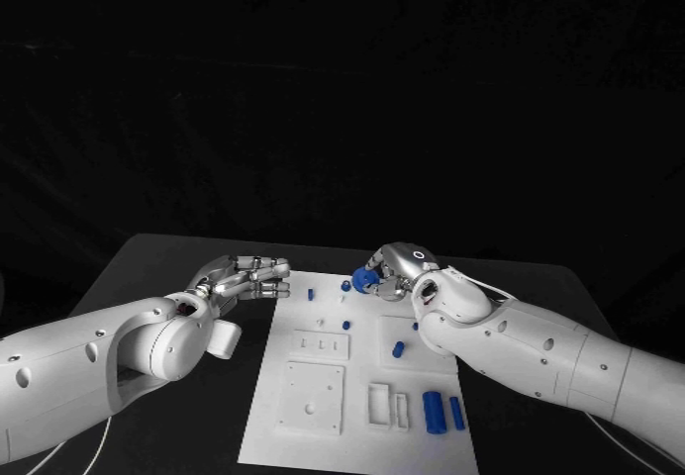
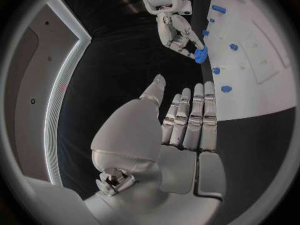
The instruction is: Assemble the parts on the task board
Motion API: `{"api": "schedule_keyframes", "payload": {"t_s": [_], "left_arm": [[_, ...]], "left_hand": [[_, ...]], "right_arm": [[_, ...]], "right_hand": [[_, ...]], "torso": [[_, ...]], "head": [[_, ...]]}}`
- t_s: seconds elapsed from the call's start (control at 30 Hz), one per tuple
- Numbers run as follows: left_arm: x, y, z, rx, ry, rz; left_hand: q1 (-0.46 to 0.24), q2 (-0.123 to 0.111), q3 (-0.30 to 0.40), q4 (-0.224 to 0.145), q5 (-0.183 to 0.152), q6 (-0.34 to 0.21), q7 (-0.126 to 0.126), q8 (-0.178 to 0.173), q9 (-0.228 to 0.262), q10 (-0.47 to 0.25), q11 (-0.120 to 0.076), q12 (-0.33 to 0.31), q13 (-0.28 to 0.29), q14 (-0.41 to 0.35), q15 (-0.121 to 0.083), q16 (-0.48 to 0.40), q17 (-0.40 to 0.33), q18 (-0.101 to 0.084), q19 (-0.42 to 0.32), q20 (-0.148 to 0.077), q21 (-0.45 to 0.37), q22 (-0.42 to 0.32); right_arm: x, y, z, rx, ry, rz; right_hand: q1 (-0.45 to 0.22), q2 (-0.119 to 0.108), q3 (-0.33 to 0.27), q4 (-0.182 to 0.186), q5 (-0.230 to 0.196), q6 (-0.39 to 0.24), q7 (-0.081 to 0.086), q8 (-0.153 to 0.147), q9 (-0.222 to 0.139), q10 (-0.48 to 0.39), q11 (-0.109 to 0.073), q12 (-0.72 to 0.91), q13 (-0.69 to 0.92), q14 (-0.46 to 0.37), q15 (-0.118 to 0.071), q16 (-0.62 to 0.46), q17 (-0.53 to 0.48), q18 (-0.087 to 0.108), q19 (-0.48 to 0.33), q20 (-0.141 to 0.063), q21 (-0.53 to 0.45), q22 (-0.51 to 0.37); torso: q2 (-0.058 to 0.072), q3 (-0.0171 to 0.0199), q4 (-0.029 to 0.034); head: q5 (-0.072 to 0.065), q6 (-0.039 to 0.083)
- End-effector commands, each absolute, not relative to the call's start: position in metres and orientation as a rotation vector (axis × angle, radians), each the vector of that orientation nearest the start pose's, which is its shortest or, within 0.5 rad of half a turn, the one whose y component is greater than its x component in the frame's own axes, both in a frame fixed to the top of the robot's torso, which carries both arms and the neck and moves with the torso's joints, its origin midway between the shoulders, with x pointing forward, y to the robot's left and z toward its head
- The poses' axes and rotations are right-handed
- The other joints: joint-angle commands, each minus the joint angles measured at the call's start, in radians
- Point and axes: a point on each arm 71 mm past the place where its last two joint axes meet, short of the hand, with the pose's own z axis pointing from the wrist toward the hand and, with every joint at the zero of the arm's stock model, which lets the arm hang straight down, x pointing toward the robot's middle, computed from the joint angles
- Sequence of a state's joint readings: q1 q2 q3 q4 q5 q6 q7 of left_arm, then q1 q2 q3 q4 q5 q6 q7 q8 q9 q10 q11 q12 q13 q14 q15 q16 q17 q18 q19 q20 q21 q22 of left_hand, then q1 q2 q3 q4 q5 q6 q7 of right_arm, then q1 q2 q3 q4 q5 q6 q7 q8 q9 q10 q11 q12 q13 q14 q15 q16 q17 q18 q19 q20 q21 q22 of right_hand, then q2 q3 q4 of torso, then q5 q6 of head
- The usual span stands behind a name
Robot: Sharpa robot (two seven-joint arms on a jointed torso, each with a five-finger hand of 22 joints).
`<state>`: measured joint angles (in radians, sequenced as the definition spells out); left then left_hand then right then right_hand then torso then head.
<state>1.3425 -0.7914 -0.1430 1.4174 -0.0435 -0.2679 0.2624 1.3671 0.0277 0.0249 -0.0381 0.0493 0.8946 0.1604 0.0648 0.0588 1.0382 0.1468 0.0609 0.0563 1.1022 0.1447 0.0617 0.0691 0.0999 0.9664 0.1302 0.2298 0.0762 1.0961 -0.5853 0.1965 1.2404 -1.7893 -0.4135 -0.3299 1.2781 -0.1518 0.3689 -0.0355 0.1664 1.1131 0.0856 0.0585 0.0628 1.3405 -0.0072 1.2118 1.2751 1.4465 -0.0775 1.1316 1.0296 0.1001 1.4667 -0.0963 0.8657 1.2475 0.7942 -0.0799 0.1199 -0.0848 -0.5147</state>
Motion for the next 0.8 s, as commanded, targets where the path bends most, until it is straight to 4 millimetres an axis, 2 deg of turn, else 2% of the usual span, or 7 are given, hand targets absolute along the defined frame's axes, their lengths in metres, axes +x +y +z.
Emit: {"api": "schedule_keyframes", "payload": {"t_s": [0.03,0.2,0.37,0.6,0.8], "left_arm": [[0.520,0.211,-0.157,-1.024,1.542,-1.441],[0.520,0.210,-0.157,-1.022,1.542,-1.443],[0.520,0.210,-0.157,-1.021,1.542,-1.444],[0.520,0.209,-0.157,-1.020,1.546,-1.446],[0.521,0.209,-0.157,-1.020,1.547,-1.446]], "left_hand": [[-0.003,-0.001,0.002,-0.006,0.004,-0.006,-0.002,-0.006,-0.001,-0.008,0.000,-0.002,0.002,-0.006,-0.003,0.000,-0.001,-0.011,-0.003,0.000,0.004,-0.001],[-0.003,-0.001,0.002,-0.006,0.004,-0.006,-0.002,-0.006,-0.001,-0.008,0.000,-0.002,0.002,-0.006,-0.003,0.000,-0.001,-0.011,-0.003,0.000,0.004,-0.001],[-0.003,-0.001,0.002,-0.006,0.004,-0.005,-0.003,-0.006,-0.001,-0.007,-0.001,-0.002,0.002,-0.006,-0.003,0.000,-0.001,-0.011,-0.004,0.000,0.004,-0.001],[-0.005,-0.001,0.002,-0.005,0.004,-0.006,-0.003,-0.006,-0.001,-0.008,-0.001,-0.003,0.002,-0.006,-0.003,0.000,-0.001,-0.011,-0.004,0.000,0.004,-0.001],[-0.005,-0.001,0.002,-0.005,0.004,-0.006,-0.003,-0.006,-0.001,-0.008,-0.001,-0.003,0.002,-0.006,-0.003,0.000,-0.001,-0.011,-0.004,0.000,0.004,-0.001]], "right_arm": [[0.542,-0.158,-0.166,-0.099,1.365,0.359],[0.539,-0.144,-0.173,-0.141,1.351,0.359],[0.536,-0.131,-0.181,-0.180,1.334,0.353],[0.534,-0.119,-0.190,-0.216,1.330,0.351],[0.534,-0.113,-0.191,-0.224,1.331,0.351]], "right_hand": [[-0.001,-0.008,0.002,0.006,-0.004,0.037,-0.008,0.003,0.000,0.005,-0.001,-0.002,0.001,0.001,-0.007,-0.003,-0.001,-0.016,0.058,-0.009,0.001,-0.001],[0.000,-0.013,0.015,0.005,-0.003,0.038,-0.007,0.003,0.000,0.006,-0.001,-0.004,0.000,0.002,-0.006,-0.003,-0.002,-0.017,0.057,-0.009,0.002,-0.002],[0.000,-0.019,0.028,0.005,-0.011,0.040,-0.008,0.003,0.000,0.009,-0.001,-0.004,0.000,0.002,-0.006,-0.003,-0.003,-0.017,0.058,-0.009,0.002,-0.004],[0.001,-0.024,0.035,0.005,-0.009,0.040,-0.007,0.003,0.000,0.011,0.000,-0.004,0.001,0.002,-0.006,-0.003,-0.005,-0.017,0.058,-0.009,0.002,-0.006],[0.001,-0.025,0.037,0.004,-0.007,0.039,-0.007,0.003,0.000,0.011,0.000,-0.004,0.001,0.002,-0.006,-0.003,-0.005,-0.017,0.058,-0.009,0.002,-0.006]], "torso": [[-0.002,-0.0032,0.0024],[0.001,-0.0034,0.0051],[0.001,-0.0018,0.0046],[0.002,-0.0024,0.0061],[0.000,-0.0019,0.0028]], "head": [[0.003,0.002],[0.010,0.003],[0.013,0.000],[0.019,-0.002],[0.023,-0.003]]}}
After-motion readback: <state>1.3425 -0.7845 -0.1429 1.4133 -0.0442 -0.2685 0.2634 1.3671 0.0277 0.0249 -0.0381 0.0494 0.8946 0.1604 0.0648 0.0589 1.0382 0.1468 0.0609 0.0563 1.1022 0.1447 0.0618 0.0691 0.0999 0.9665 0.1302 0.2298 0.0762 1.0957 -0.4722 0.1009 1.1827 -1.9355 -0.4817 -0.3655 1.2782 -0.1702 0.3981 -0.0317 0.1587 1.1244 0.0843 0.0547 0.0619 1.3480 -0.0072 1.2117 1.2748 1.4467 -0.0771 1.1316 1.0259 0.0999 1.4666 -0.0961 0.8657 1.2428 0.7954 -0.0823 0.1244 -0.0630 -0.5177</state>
